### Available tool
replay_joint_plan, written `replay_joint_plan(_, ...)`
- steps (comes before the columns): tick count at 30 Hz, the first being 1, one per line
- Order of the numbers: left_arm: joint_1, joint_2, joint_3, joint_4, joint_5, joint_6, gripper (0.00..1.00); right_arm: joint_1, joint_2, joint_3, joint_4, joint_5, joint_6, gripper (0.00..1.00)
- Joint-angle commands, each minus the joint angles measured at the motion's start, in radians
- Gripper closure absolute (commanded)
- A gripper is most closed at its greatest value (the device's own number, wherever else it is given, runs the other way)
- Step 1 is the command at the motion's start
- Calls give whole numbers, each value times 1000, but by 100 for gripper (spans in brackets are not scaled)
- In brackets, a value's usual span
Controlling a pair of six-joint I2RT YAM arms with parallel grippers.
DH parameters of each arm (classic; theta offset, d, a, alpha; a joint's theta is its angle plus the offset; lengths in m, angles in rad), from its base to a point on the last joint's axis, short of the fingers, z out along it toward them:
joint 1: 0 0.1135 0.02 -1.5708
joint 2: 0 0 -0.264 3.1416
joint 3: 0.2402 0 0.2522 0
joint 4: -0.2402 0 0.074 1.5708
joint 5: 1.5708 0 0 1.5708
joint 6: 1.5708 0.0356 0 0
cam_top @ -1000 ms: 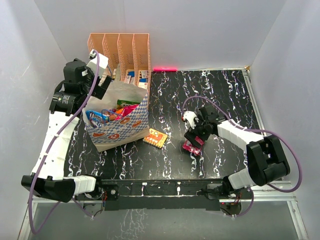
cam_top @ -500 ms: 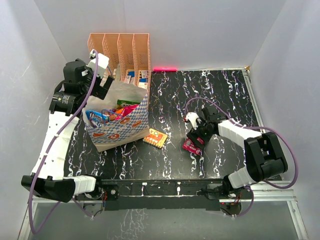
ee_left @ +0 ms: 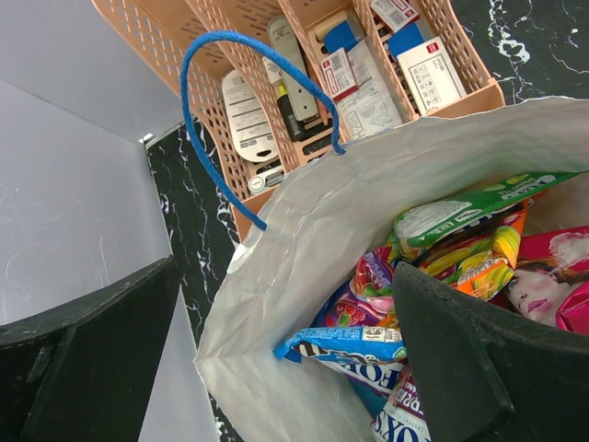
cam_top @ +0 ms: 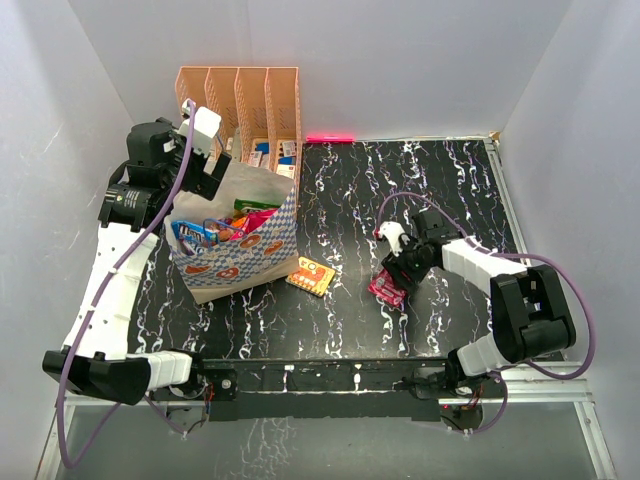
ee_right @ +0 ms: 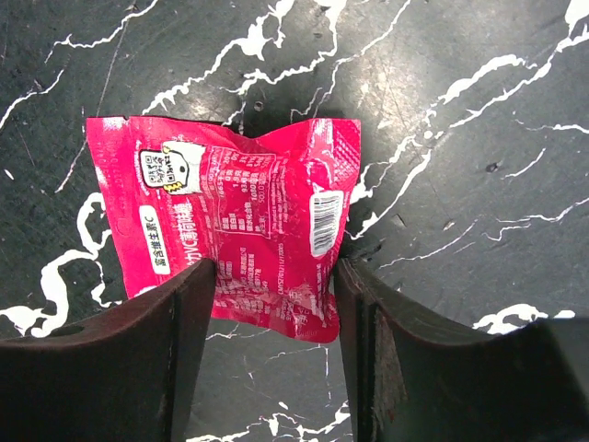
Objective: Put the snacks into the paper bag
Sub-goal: Pick up the snack from the center of the board.
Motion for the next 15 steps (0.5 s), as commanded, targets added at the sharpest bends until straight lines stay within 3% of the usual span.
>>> replay_joint_plan(1, 6, -33, 15, -6, 20, -5, 2, -45, -3, 25, -27, -49, -17, 47)
replay_joint_plan(15, 6, -33, 14, -6, 27, 2, 2, -196, 125, 137, -152, -248, -52, 49)
